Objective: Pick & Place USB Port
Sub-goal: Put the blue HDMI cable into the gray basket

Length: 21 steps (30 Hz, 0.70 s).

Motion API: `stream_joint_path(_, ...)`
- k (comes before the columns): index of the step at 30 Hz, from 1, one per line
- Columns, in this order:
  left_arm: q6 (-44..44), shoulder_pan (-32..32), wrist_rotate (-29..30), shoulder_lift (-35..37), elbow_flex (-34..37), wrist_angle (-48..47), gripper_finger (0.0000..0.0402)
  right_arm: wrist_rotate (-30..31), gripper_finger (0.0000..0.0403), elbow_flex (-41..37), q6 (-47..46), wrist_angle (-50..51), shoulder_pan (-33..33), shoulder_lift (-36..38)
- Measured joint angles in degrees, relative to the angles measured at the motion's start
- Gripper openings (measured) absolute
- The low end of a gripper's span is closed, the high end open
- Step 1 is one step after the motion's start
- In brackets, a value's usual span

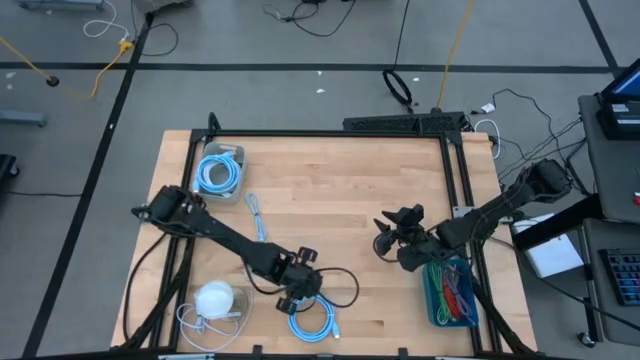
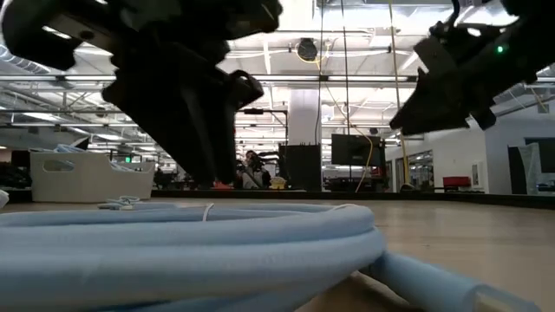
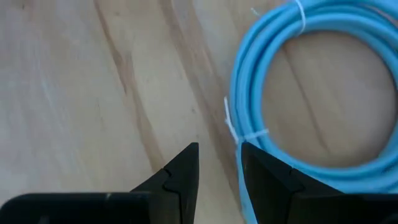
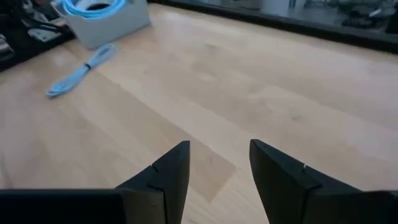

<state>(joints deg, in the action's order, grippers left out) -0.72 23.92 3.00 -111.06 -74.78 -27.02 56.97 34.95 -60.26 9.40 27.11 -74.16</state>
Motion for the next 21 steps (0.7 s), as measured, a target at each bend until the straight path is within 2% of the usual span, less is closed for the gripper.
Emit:
stream_joint_path(11, -4.4, -0.1, -5.1, -0.4, -1.4, 0.5, 0.0126, -1.8, 0.0161, -3.0, 1.7, -6.3, -1.3, 0.1)
stream_joint_path(21, -6.4, 1.7, -3.9, -1.4, -1.4, 3.1, 0.0172, -1.8, 0.0157, -3.0, 6.4, -11.5, -1.3, 0.1)
